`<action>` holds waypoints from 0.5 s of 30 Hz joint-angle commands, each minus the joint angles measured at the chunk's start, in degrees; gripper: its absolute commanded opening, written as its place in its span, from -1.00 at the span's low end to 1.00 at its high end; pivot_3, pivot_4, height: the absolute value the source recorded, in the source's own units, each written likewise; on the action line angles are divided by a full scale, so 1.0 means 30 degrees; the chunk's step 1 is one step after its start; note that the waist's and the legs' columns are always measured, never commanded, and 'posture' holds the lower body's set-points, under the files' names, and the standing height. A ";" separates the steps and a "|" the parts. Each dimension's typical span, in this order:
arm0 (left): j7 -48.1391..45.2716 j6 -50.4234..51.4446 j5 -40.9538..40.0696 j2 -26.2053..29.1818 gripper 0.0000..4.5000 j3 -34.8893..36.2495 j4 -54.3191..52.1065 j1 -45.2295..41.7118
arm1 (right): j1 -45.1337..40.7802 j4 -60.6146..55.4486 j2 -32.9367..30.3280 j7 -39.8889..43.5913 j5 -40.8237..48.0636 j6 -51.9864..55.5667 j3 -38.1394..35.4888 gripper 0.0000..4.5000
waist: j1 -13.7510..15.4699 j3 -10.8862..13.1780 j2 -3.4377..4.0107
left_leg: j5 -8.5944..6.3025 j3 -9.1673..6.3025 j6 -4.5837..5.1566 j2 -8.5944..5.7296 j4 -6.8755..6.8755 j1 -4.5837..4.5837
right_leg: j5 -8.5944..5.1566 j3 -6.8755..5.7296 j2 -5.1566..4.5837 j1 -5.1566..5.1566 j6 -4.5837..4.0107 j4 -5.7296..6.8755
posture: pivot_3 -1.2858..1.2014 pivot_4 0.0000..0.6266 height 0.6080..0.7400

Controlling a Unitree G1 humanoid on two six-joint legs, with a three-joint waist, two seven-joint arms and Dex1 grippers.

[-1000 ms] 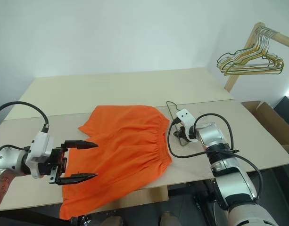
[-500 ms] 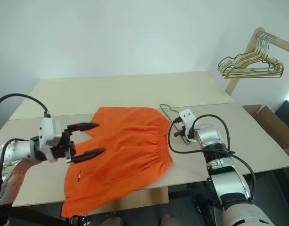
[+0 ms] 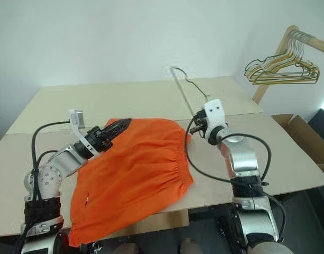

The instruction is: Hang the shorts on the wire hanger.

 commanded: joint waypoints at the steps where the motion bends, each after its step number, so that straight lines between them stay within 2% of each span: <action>1: 0.0726 -0.0182 -0.0955 -0.0659 1.00 0.0489 0.0642 -0.1588 | 0.0930 -0.2222 -0.0299 0.0999 -0.0723 -0.4297 0.1259 -0.98 | -0.0027 0.0000 0.0000 | 0.0005 0.0002 -0.0008 -0.0021 0.0001 0.0005 | 0.0002 0.0003 -0.0009 0.0004 0.0004 -0.0021 | 0.07 -1.00 1.00; 6: 0.0341 -0.0628 -0.1808 -0.1213 1.00 0.0933 0.0752 -0.2539 | 0.1704 -0.2581 -0.0034 0.1435 -0.1353 -0.7191 0.2466 -0.98 | -0.0107 0.0000 0.0000 | 0.0040 0.0000 -0.0069 -0.0066 -0.0002 0.0024 | 0.0010 0.0022 -0.0014 0.0015 0.0015 -0.0022 | 0.06 -1.00 1.00; 14: 0.0407 -0.1579 -0.1405 -0.1307 1.00 0.1272 0.0527 -0.2605 | 0.1863 -0.1859 0.0442 0.1459 -0.2052 -0.9748 0.3386 -0.98 | -0.0028 0.0000 -0.0001 | 0.0056 -0.0005 -0.0096 -0.0080 -0.0003 0.0027 | 0.0011 0.0018 -0.0019 0.0028 0.0015 -0.0032 | 0.07 -1.00 1.00; 15: 0.0772 -0.1763 -0.1641 -0.1514 0.92 0.1503 0.0611 -0.2675 | 0.1895 -0.1719 0.0430 0.1432 -0.2288 -0.9979 0.3537 -1.00 | -0.0010 0.0000 -0.0001 | 0.0056 -0.0009 -0.0097 -0.0081 -0.0003 0.0027 | 0.0011 0.0017 -0.0022 0.0028 0.0014 -0.0033 | 0.07 -1.00 1.00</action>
